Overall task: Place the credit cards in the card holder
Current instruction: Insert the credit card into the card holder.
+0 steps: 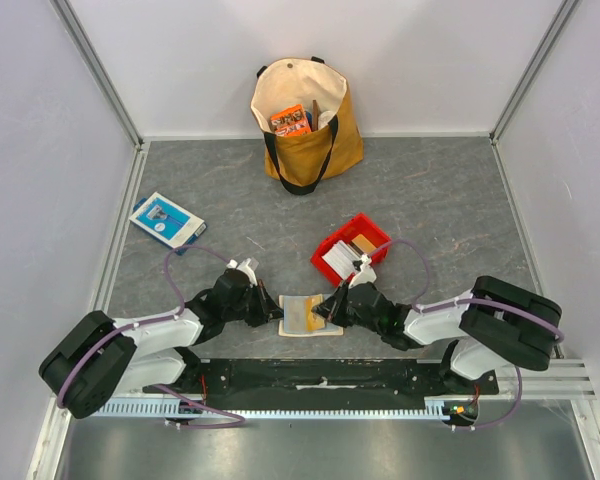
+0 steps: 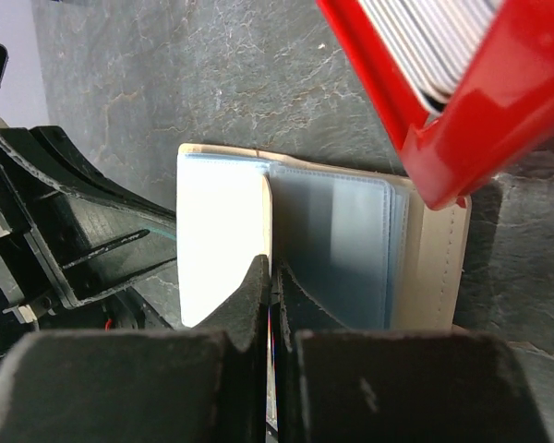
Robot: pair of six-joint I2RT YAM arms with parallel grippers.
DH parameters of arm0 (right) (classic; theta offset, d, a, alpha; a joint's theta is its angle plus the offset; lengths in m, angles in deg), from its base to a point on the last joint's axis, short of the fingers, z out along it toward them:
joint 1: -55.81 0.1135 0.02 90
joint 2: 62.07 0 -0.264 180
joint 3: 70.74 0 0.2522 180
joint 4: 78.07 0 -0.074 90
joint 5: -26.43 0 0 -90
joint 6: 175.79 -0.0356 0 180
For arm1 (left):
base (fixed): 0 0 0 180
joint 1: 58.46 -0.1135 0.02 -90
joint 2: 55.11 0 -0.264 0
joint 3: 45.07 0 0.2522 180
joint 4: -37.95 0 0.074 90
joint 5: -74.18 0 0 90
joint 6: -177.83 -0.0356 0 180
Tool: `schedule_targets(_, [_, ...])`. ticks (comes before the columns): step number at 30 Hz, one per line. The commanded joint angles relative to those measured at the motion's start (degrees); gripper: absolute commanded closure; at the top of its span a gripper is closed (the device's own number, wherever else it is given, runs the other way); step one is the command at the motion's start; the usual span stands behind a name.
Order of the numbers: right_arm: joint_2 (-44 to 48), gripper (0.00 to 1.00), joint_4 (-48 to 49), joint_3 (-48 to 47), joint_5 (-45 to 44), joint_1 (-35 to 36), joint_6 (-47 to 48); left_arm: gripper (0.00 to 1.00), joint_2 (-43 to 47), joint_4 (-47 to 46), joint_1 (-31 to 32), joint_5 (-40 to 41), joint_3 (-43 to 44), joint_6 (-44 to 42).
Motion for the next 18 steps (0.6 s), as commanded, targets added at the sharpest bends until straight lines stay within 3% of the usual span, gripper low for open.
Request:
schedule_targets(1, [-1.95, 1.00, 5.15, 2.24, 2.04, -0.70, -1.59, 0.98, -2.05, 4.93, 0.22, 2.44, -2.30, -0.13])
schedule_targets(12, [-8.72, 1.00, 12.01, 3.21, 4.85, -0.97, -3.26, 0.98, -3.90, 4.75, 0.22, 2.44, -2.30, -0.48])
schedule_targets(18, [-9.16, 1.00, 9.83, 2.60, 6.53, -0.18, -3.71, 0.98, -3.99, 4.40, 0.22, 2.79, -2.30, -0.31])
